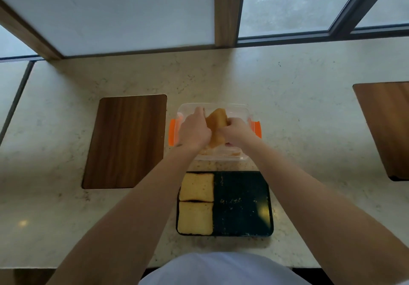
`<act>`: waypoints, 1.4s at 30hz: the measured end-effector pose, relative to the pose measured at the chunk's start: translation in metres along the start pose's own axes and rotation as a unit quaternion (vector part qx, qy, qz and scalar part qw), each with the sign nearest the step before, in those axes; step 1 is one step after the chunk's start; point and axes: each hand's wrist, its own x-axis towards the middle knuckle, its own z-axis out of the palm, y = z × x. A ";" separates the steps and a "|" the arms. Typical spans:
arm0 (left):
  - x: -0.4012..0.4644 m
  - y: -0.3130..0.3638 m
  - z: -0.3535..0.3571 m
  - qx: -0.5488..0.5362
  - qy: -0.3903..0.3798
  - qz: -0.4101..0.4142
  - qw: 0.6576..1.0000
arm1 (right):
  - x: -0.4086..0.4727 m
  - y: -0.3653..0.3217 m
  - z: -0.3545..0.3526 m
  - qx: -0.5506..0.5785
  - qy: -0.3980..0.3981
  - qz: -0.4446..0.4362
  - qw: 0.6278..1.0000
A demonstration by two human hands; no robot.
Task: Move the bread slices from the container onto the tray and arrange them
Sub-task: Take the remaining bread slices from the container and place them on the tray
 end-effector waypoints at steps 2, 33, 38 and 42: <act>-0.015 0.006 -0.019 -0.042 0.026 0.025 0.998 | -0.026 -0.002 -0.013 0.023 0.035 -0.060 0.997; -0.207 -0.091 0.043 -0.255 -0.112 -0.042 0.959 | -0.105 0.181 0.001 -0.117 -0.109 0.049 0.986; -0.206 -0.087 0.041 -0.237 -0.131 -0.059 0.961 | -0.077 0.166 -0.016 -0.231 -0.038 -0.004 0.972; -0.206 -0.084 0.039 -0.232 -0.129 -0.057 0.962 | -0.082 0.171 -0.010 -0.337 0.008 -0.048 0.940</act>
